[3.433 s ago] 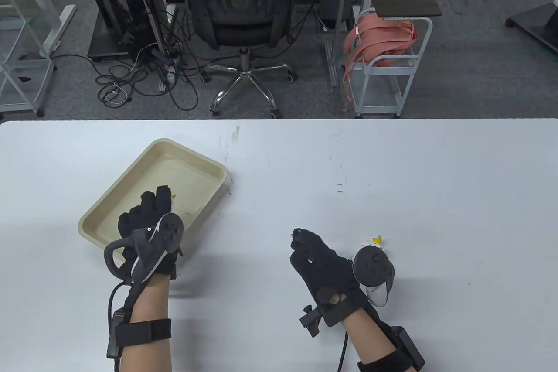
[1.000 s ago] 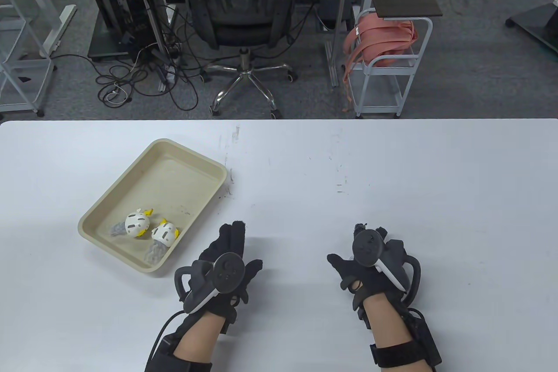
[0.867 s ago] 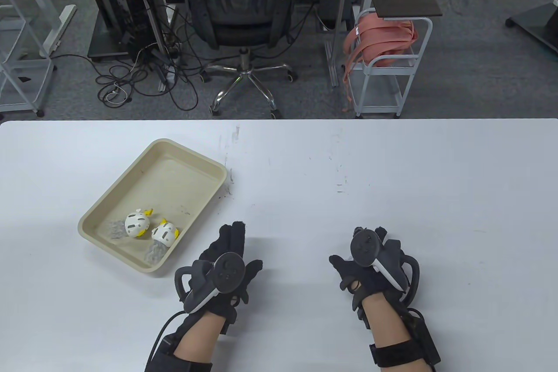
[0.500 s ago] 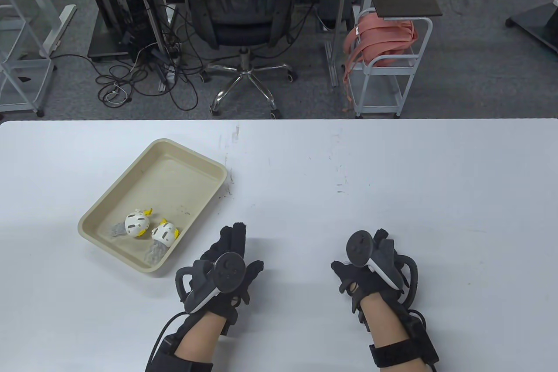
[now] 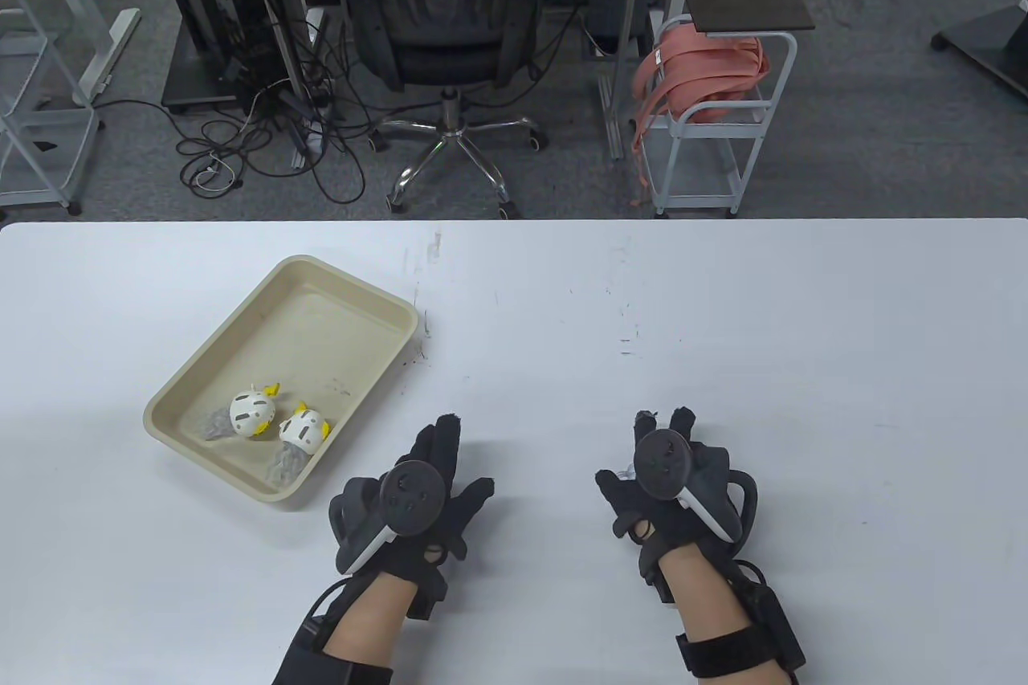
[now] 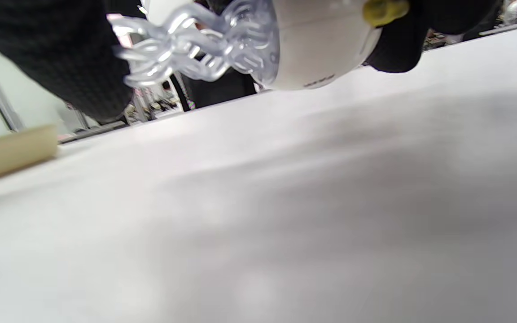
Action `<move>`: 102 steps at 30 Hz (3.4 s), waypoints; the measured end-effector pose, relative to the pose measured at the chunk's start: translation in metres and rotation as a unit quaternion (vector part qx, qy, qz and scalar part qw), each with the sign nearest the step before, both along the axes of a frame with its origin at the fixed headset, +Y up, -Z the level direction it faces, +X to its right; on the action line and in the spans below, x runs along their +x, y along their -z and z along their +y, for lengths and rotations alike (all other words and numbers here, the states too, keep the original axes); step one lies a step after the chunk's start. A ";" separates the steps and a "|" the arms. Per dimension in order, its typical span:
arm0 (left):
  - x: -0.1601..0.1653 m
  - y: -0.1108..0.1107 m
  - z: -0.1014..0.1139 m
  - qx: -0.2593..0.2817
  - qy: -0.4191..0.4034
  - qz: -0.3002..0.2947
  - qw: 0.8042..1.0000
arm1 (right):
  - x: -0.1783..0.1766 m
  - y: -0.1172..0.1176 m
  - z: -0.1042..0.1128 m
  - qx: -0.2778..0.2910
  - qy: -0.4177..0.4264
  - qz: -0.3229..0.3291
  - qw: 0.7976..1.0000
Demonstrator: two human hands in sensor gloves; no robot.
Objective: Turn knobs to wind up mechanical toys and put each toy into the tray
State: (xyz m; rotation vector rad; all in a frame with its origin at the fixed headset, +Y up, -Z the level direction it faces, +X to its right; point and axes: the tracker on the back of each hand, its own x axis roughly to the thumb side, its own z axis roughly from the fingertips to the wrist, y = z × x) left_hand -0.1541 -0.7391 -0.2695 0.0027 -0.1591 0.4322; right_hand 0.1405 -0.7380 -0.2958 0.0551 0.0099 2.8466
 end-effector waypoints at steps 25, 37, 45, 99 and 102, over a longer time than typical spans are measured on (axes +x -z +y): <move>-0.003 0.008 -0.023 -0.134 -0.295 -0.069 0.943 | -0.073 -0.045 0.030 0.180 0.138 0.261 0.938; 0.017 0.012 -0.045 -0.238 -0.440 -0.136 0.855 | -0.085 -0.055 0.032 0.197 0.202 0.302 0.911; 0.026 0.011 -0.049 -0.284 -0.541 -0.195 0.768 | -0.086 -0.051 0.028 0.162 0.240 0.317 0.903; 0.005 0.012 -0.026 -0.120 -0.439 -0.125 0.882 | -0.055 -0.030 0.014 0.135 0.304 0.180 0.926; 0.007 0.012 -0.025 -0.112 -0.431 -0.130 0.886 | -0.053 -0.030 0.015 0.137 0.305 0.172 0.927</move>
